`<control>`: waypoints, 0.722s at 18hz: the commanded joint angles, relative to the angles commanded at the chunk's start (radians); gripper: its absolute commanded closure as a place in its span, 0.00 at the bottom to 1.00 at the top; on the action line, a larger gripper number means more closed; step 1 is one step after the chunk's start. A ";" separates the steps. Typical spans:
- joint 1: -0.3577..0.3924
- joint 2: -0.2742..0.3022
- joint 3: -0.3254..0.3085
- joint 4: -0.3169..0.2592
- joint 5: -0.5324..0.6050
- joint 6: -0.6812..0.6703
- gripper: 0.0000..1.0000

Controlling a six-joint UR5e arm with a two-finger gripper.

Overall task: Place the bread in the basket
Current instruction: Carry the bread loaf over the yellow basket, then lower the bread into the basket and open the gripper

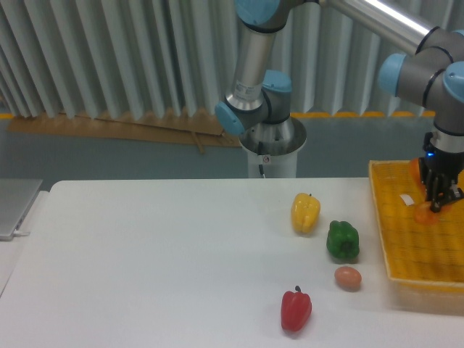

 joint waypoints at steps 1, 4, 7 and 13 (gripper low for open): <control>0.000 -0.011 0.000 0.008 0.000 -0.002 0.75; -0.003 -0.035 0.002 0.034 0.000 -0.002 0.75; -0.008 -0.058 0.000 0.045 0.000 -0.005 0.75; -0.015 -0.074 -0.003 0.058 -0.003 -0.015 0.17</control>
